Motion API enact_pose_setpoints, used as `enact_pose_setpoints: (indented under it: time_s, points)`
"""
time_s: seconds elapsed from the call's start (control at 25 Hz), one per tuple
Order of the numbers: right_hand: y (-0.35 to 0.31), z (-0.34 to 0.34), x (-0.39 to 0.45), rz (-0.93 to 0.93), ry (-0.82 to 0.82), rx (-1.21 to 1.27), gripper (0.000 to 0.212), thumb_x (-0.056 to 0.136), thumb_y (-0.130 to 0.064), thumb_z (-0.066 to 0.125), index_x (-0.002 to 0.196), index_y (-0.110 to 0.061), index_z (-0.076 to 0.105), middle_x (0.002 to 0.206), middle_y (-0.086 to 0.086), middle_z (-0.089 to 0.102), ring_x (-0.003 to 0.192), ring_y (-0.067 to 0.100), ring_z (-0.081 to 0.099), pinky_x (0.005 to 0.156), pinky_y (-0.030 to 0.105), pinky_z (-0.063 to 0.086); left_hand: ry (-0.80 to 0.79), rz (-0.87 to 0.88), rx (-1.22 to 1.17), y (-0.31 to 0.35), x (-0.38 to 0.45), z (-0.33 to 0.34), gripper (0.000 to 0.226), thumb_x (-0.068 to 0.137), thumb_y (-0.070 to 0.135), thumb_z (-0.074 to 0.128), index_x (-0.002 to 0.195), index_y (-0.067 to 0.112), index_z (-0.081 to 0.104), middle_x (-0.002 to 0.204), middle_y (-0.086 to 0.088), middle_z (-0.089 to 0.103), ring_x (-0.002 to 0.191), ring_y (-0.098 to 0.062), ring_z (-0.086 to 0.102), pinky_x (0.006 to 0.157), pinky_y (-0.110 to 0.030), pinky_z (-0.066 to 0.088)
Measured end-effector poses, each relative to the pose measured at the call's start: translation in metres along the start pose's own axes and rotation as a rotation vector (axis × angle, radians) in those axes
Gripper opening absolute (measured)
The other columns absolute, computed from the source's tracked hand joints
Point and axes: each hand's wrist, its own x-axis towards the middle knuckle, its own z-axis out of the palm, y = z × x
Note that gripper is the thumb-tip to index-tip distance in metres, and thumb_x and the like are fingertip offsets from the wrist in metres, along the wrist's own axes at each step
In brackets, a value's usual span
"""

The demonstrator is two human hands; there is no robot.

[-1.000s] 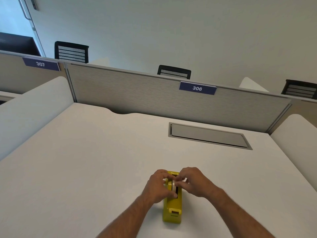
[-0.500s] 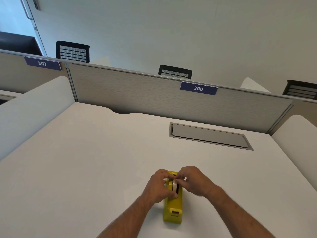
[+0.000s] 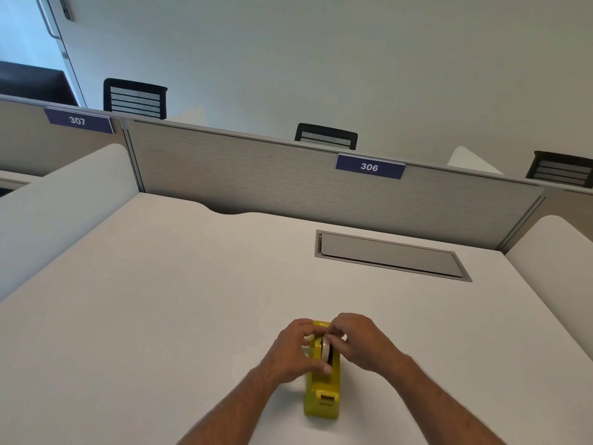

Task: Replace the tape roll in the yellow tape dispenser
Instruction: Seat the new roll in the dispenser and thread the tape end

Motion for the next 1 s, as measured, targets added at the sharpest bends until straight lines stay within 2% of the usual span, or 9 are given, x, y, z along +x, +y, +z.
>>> enact_pose_setpoints:
  time_s: [0.12,0.2,0.32,0.4,0.6,1.0]
  points:
    - [-0.001,-0.001,-0.003,-0.028,-0.001,-0.018,0.016,0.095,-0.036,0.057,0.095,-0.024,0.066,0.092,-0.006,0.067,0.081,0.008,0.055,0.073,0.022,0.048,-0.050,0.043,0.055,-0.005,-0.003,-0.005,0.100,0.048,0.048,0.094,0.136,0.047,0.045,0.134,0.023,0.044,0.113,-0.001,0.052,0.083,-0.007,0.045]
    - [-0.003,-0.001,-0.005,-0.061,-0.006,-0.035,0.016,0.095,-0.036,0.055,0.096,-0.024,0.065,0.093,-0.006,0.067,0.081,0.007,0.052,0.073,0.024,0.048,-0.075,0.051,0.122,-0.006,-0.005,-0.007,0.110,0.047,0.055,0.092,0.142,0.044,0.037,0.141,0.020,0.040,0.116,-0.002,0.048,0.090,-0.008,0.042]
    - [-0.005,-0.001,-0.010,-0.101,-0.004,-0.065,0.015,0.095,-0.035,0.054,0.096,-0.024,0.064,0.093,-0.007,0.066,0.081,0.005,0.049,0.073,0.026,0.048,-0.119,0.087,0.276,-0.006,-0.005,-0.011,0.118,0.048,0.065,0.086,0.147,0.047,0.025,0.152,0.018,0.031,0.132,-0.005,0.037,0.109,-0.025,0.038]
    - [-0.005,-0.001,-0.015,-0.120,0.002,-0.080,0.015,0.095,-0.035,0.053,0.096,-0.025,0.063,0.093,-0.008,0.065,0.081,0.003,0.045,0.071,0.025,0.047,-0.143,0.106,0.387,-0.006,-0.005,-0.015,0.119,0.050,0.069,0.082,0.148,0.048,0.018,0.156,0.017,0.027,0.139,-0.008,0.031,0.114,-0.033,0.034]
    - [-0.006,0.002,-0.025,-0.149,-0.001,-0.094,0.017,0.095,-0.036,0.051,0.095,-0.025,0.064,0.094,-0.008,0.066,0.089,0.010,0.054,0.071,0.028,0.049,-0.145,0.130,0.501,-0.003,-0.005,-0.016,0.119,0.054,0.069,0.080,0.149,0.048,0.010,0.159,0.016,0.024,0.140,-0.012,0.032,0.113,-0.037,0.036]
    - [-0.009,0.010,-0.049,-0.181,0.009,-0.108,0.022,0.096,-0.041,0.046,0.099,-0.028,0.063,0.098,-0.008,0.066,0.091,0.009,0.054,0.069,0.032,0.053,-0.128,0.080,0.507,-0.007,-0.002,-0.011,0.124,0.049,0.074,0.079,0.146,0.053,0.004,0.158,0.016,0.025,0.141,-0.012,0.031,0.108,-0.032,0.034]
